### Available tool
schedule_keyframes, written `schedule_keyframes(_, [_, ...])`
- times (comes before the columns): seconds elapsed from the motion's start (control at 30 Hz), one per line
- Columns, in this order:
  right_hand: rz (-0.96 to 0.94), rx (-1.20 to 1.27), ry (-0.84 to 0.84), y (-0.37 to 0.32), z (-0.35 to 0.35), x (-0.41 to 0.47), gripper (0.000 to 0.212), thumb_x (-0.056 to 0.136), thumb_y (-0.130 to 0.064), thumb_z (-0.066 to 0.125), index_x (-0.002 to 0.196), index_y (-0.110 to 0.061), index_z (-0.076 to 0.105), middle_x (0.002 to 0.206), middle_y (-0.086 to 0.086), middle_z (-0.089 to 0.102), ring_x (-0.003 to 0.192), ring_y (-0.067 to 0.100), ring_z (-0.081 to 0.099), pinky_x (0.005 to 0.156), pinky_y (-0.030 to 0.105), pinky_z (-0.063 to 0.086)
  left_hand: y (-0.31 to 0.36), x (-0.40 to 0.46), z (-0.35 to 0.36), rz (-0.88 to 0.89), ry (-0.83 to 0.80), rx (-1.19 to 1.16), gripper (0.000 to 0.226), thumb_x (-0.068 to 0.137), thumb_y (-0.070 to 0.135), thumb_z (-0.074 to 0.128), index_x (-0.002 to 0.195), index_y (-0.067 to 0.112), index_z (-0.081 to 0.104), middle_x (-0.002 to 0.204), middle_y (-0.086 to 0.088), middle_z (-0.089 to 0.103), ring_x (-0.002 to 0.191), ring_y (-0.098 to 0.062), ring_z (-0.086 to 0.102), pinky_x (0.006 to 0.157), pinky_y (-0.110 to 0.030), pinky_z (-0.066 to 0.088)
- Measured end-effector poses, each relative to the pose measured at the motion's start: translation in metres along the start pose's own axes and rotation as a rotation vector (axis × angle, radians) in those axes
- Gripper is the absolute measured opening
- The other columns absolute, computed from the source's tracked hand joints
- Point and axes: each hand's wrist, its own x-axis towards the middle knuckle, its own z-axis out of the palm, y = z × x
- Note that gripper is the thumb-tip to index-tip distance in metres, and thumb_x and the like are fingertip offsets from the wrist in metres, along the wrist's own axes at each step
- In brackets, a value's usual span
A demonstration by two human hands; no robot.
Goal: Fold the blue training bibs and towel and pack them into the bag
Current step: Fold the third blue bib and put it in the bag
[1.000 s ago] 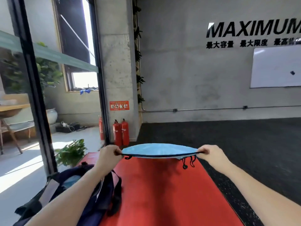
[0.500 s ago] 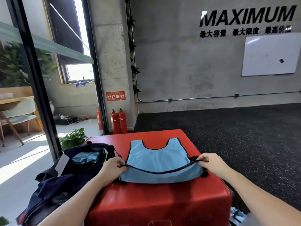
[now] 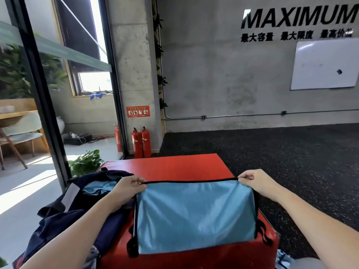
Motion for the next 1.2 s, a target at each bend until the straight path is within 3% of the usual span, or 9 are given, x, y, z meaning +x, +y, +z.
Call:
schedule_keyframes(0.13, [0.031, -0.008, -0.020, 0.018, 0.021, 0.045, 0.010, 0.093, -0.016, 0.071, 0.098, -0.024, 0.076, 0.094, -0.007, 0.075, 0.096, 0.009, 0.068, 0.089, 0.026, 0.050, -0.027, 0.041, 0.009, -0.026, 0.002, 0.069, 0.023, 0.092, 0.000, 0.065, 0.101, 0.020, 0.072, 0.086, -0.005, 0.077, 0.086, -0.016, 0.069, 0.080, -0.025, 0.052])
schedule_keyframes(0.23, [0.096, -0.022, -0.020, 0.045, 0.047, 0.081, 0.015, 0.092, -0.013, 0.070, 0.096, -0.026, 0.076, 0.098, -0.008, 0.075, 0.101, 0.009, 0.067, 0.093, 0.030, 0.051, -0.051, 0.076, 0.029, -0.037, 0.075, 0.147, 0.024, 0.092, 0.006, 0.065, 0.098, 0.028, 0.071, 0.083, 0.001, 0.075, 0.085, -0.018, 0.068, 0.076, -0.025, 0.050])
schedule_keyframes(0.37, [0.159, -0.055, 0.001, 0.083, 0.087, 0.116, 0.013, 0.091, -0.013, 0.070, 0.097, -0.024, 0.074, 0.098, -0.007, 0.073, 0.099, 0.010, 0.066, 0.085, 0.025, 0.047, -0.087, 0.112, 0.069, -0.083, 0.185, 0.290, 0.022, 0.092, 0.007, 0.060, 0.101, 0.025, 0.069, 0.089, 0.003, 0.069, 0.082, -0.017, 0.061, 0.066, -0.022, 0.041])
schedule_keyframes(0.47, [0.170, -0.068, 0.007, 0.109, 0.115, 0.128, 0.010, 0.091, -0.017, 0.072, 0.097, -0.024, 0.069, 0.097, -0.007, 0.070, 0.097, 0.012, 0.065, 0.076, 0.017, 0.042, -0.120, 0.130, 0.095, -0.123, 0.186, 0.435, 0.031, 0.091, 0.005, 0.055, 0.116, 0.018, 0.067, 0.103, 0.000, 0.067, 0.104, -0.024, 0.062, 0.087, -0.031, 0.044])
schedule_keyframes(0.57, [0.169, -0.041, 0.080, 0.127, 0.135, 0.135, 0.007, 0.093, -0.020, 0.071, 0.099, -0.021, 0.070, 0.093, -0.010, 0.068, 0.089, 0.008, 0.062, 0.076, 0.017, 0.040, -0.133, 0.140, 0.122, -0.051, 0.149, 0.778, 0.039, 0.094, 0.012, 0.053, 0.129, 0.028, 0.059, 0.128, 0.007, 0.059, 0.124, -0.022, 0.049, 0.101, -0.042, 0.034])
schedule_keyframes(0.8, [0.178, 0.031, 0.192, 0.146, 0.155, 0.174, 0.017, 0.094, -0.028, 0.069, 0.109, -0.021, 0.068, 0.093, -0.014, 0.066, 0.091, 0.011, 0.064, 0.082, 0.026, 0.045, -0.107, 0.168, 0.219, 0.196, 0.006, 0.652, 0.029, 0.097, 0.017, 0.053, 0.119, 0.032, 0.065, 0.124, 0.016, 0.060, 0.123, -0.013, 0.047, 0.101, -0.034, 0.023])
schedule_keyframes(0.9, [0.163, 0.010, 0.199, 0.151, 0.162, 0.187, 0.024, 0.093, -0.036, 0.068, 0.113, -0.024, 0.067, 0.100, -0.010, 0.069, 0.092, 0.012, 0.064, 0.086, 0.033, 0.052, -0.085, 0.188, 0.260, 0.187, -0.128, 0.599, 0.028, 0.099, 0.027, 0.053, 0.125, 0.034, 0.061, 0.128, 0.013, 0.060, 0.124, -0.013, 0.047, 0.103, -0.035, 0.028])
schedule_keyframes(1.03, [0.171, -0.039, 0.196, 0.152, 0.167, 0.201, 0.032, 0.092, -0.048, 0.065, 0.120, -0.033, 0.064, 0.104, -0.017, 0.065, 0.097, 0.010, 0.061, 0.089, 0.036, 0.051, -0.068, 0.213, 0.301, 0.169, -0.136, 0.502, 0.021, 0.095, 0.035, 0.054, 0.114, 0.035, 0.063, 0.108, 0.012, 0.068, 0.108, -0.017, 0.058, 0.100, -0.043, 0.039])
schedule_keyframes(1.2, [0.176, -0.031, 0.202, 0.157, 0.170, 0.213, 0.014, 0.093, -0.036, 0.064, 0.099, -0.046, 0.071, 0.099, -0.025, 0.070, 0.095, 0.001, 0.065, 0.087, 0.035, 0.055, -0.061, 0.239, 0.329, 0.088, -0.088, 0.386, 0.007, 0.093, 0.035, 0.061, 0.096, 0.036, 0.067, 0.085, 0.016, 0.068, 0.090, -0.014, 0.063, 0.092, -0.044, 0.048])
